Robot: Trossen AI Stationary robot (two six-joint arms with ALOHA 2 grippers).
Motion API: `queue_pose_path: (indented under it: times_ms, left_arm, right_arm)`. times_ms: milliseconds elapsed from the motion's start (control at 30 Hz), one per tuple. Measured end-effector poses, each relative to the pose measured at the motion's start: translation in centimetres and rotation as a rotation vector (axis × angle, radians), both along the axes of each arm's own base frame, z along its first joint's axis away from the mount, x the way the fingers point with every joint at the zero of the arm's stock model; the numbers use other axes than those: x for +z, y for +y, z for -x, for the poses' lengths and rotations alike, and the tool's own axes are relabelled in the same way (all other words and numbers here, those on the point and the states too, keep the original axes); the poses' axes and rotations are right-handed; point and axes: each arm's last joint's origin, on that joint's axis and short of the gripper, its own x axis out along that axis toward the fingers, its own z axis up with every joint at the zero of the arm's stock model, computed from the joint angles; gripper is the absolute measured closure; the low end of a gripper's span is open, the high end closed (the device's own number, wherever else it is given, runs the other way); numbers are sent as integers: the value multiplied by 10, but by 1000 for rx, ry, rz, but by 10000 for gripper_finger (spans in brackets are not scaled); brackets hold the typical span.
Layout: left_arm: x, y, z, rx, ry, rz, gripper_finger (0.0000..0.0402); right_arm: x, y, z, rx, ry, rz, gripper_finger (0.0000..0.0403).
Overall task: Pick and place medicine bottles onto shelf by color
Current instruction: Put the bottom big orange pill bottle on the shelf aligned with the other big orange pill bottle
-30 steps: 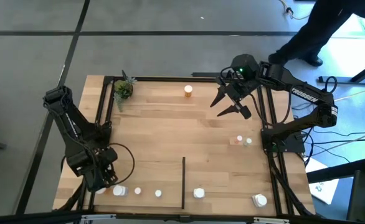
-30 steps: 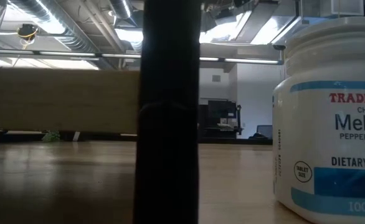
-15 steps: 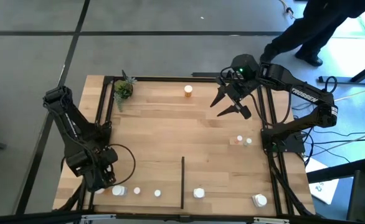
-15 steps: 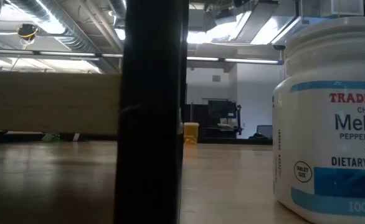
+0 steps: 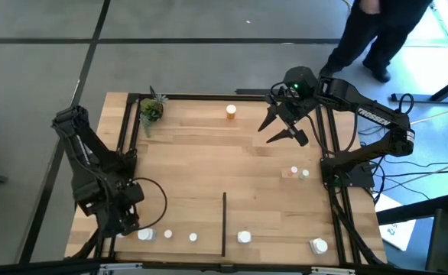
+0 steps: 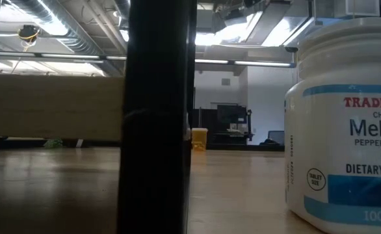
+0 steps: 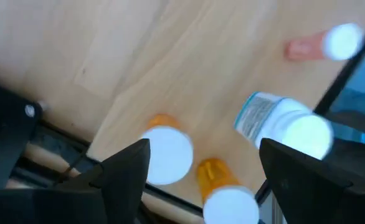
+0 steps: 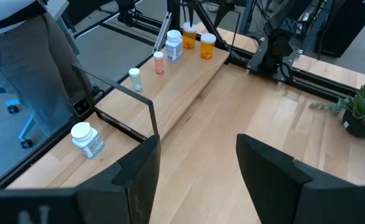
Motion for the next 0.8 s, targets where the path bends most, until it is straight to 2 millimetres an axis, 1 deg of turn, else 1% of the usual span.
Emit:
queue_pose_path:
  times_ms: [133,233,333,567,700,800]
  left_arm:
    - [11,1,-2,-108,-71,-46,107]
    - [16,4,-1,-139,-87,-51,107]
    - [19,8,-3,-110,-93,-35,107]
    - [28,29,-14,-3,-121,-5,107]
    - [30,40,-23,22,-135,-14,107]
    - [30,48,-31,-1,-136,-40,107]
  right_arm:
    - [0,0,0,0,0,0,190]
    - [0,0,0,0,0,0,190]
    - [0,0,0,0,0,0,190]
    - [0,0,0,0,0,0,190]
    - [0,0,0,-9,3,8,190]
    - [-1,-1,0,-32,10,27,190]
